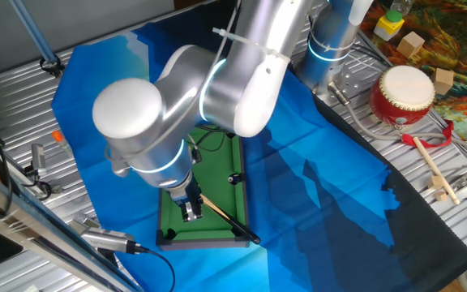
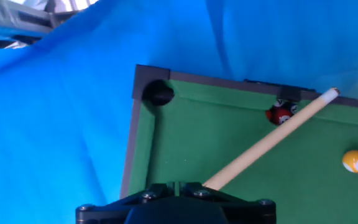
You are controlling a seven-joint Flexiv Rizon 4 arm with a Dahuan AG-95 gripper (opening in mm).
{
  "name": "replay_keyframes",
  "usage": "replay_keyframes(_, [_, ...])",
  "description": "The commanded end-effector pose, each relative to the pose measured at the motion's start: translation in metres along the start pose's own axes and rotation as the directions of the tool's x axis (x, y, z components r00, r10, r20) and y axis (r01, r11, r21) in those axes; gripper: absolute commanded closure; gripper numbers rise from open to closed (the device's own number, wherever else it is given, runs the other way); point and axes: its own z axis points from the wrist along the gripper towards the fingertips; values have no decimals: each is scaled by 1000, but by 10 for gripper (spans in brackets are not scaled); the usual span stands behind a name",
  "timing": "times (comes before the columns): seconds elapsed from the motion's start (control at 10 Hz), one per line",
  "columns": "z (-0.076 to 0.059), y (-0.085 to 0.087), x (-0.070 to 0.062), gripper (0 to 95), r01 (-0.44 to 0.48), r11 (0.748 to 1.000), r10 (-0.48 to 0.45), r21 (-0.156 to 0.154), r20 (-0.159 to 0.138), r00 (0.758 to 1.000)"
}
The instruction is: Hit the pool ball
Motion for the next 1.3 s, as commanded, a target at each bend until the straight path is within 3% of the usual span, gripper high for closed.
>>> replay_keyframes(0.1, [6, -4, 1, 190, 24, 1000, -24, 10, 21, 999])
replay_keyframes(0.2, [7, -6, 3, 190, 22, 999, -22, 25, 19, 1000])
replay_keyframes(0.5, [18, -12, 7, 190, 22, 999, -22, 25, 17, 1000])
replay_keyframes(0.6, [23, -15, 9, 380, 22, 999, -22, 27, 16, 1000])
replay_keyframes(1.3, [36, -20, 10, 380, 19, 999, -20, 43, 13, 1000])
